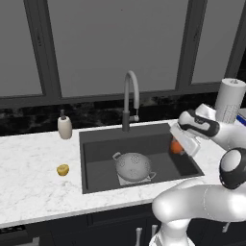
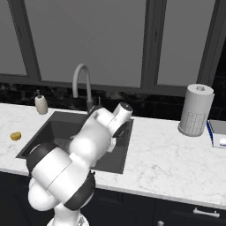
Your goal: Put the colander in the sink, put the orange, kiwi in the colander, and turn on the sink faucet and pour water over the colander.
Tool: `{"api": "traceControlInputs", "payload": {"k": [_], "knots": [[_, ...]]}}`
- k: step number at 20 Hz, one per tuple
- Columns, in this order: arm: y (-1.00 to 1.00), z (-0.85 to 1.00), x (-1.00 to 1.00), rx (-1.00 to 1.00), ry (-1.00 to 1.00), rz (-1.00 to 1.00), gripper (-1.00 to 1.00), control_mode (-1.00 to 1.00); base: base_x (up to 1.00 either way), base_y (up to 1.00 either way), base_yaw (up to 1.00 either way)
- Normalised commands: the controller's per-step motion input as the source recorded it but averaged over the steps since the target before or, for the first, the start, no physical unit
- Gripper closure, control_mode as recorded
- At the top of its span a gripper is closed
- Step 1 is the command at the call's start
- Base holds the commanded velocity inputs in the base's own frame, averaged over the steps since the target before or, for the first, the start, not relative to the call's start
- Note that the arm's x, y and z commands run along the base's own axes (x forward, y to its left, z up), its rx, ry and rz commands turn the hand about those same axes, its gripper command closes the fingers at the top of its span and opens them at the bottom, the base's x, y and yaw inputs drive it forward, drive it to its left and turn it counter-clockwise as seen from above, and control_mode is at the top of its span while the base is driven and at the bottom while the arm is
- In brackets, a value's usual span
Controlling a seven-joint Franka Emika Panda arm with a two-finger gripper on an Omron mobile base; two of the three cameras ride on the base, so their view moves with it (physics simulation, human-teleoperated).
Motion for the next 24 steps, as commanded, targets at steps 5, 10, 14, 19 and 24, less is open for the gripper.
{"api": "traceControlInputs", "payload": {"k": [5, 10, 14, 19, 24], "knots": [[0.64, -0.05, 0.45, 0.15, 0.0, 0.0, 1.0, -1.0, 0.0, 0.0, 0.0], [0.62, -0.23, 0.28, 0.16, 0.0, -0.01, 1.0, -1.0, 0.0, 0.0, 0.0], [0.7, -0.29, 0.31, 0.01, 0.0, -0.01, 1.0, -1.0, 0.0, 0.0, 0.0], [0.56, -0.41, 0.14, -0.01, 0.0, 0.0, 1.0, -1.0, 0.0, 0.0, 0.0], [0.09, -0.47, 0.15, -0.01, 0.0, -0.02, 1.0, -1.0, 0.0, 0.0, 0.0]]}}
